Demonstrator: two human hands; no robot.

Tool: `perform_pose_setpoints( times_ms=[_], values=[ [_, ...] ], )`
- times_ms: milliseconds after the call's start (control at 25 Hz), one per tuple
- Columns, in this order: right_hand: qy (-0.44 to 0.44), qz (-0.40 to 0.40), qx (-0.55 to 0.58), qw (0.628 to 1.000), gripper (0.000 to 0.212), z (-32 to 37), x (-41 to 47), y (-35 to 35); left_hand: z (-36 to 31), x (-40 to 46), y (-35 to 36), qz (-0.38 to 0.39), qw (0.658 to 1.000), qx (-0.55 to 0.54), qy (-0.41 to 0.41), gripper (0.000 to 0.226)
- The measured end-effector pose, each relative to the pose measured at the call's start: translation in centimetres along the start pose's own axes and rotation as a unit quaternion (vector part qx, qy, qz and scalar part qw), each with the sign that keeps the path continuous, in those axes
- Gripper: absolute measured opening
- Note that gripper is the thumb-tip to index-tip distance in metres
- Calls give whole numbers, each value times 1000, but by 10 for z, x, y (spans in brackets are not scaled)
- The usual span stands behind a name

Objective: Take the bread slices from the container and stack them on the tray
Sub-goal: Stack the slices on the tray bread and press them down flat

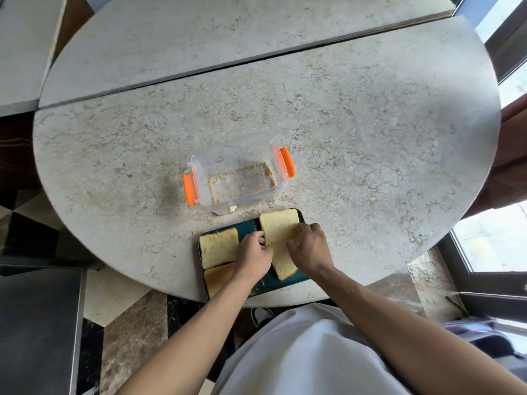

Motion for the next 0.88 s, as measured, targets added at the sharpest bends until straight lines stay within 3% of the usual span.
perform_pose_setpoints(
  times_ms=[520,880],
  values=[
    [-21,7,1,1000,41,-21,-16,-8,5,-29,18,-33,999,3,5,40],
    [-38,11,-110,993,35,-31,-28,-2,2,-39,21,-34,999,-26,-25,41]
  ],
)
Point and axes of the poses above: each hand's wrist, its own x-axis towards the middle knuckle, its own y-axis out of the palm, z = x × y, the point moved 4 cm from there along x, towards the middle knuckle, and after that the axes turned 4 degrees about y, right-handed, at the moved point
